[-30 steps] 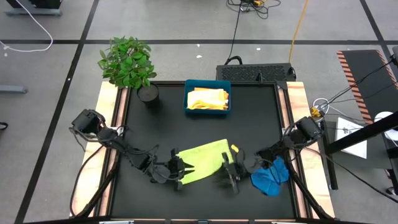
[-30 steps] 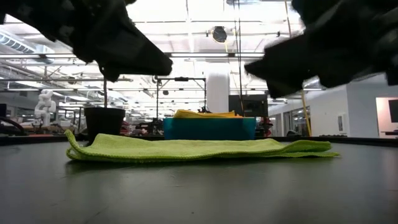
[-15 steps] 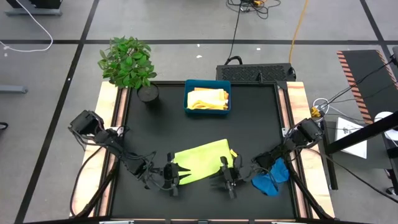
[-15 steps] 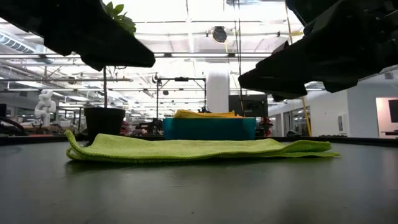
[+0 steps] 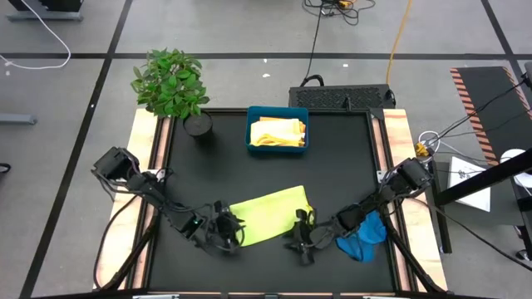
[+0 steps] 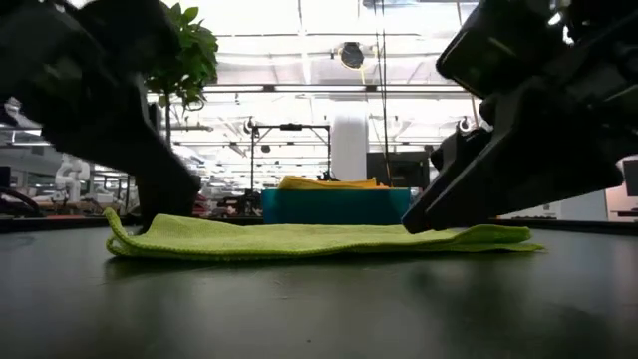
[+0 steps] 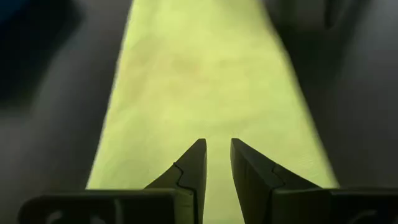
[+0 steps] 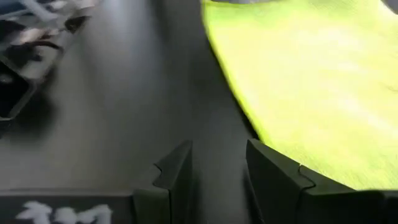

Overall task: Fold microfiber towels
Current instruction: Fold the green microfiber towel

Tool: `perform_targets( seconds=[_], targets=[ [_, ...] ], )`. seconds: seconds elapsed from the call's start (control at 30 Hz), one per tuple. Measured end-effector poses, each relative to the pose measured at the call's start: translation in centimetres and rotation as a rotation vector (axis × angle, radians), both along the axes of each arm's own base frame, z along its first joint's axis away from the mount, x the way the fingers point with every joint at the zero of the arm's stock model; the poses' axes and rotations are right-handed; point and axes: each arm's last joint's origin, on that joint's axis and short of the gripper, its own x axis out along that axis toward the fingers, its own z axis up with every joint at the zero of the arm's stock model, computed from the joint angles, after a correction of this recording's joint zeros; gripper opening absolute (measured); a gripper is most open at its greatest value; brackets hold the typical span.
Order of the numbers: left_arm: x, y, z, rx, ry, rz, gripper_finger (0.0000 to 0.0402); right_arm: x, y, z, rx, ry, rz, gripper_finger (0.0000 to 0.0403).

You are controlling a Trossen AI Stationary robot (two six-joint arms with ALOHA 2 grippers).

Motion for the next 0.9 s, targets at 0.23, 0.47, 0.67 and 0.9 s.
perform_targets(
  seconds=[0.23,0.47,0.67,0.9],
  targets=[
    [-0.5,0.1,-0.4,-0.108,0.034,0.094,0.0076,-0.3,-0.2,-0.5,0.047,0.064,-0.068,0.0141],
    [-1.1,-1.8,-1.6,-0.214,0.074,0.039,0.0076,-0.5,-0.7,-0.8,0.027,0.07,-0.211,0.0141],
    [-0.4,-3.7,-4.1,-0.31,0.074,-0.068,0.0076,-0.2,-1.7,-1.0,-0.002,0.067,-0.297,0.0141],
    [1.1,-5.7,-4.3,-0.296,-0.095,-0.488,0.0076,0.1,-2.6,-1.1,-0.014,0.09,-0.322,0.0141]
  ],
)
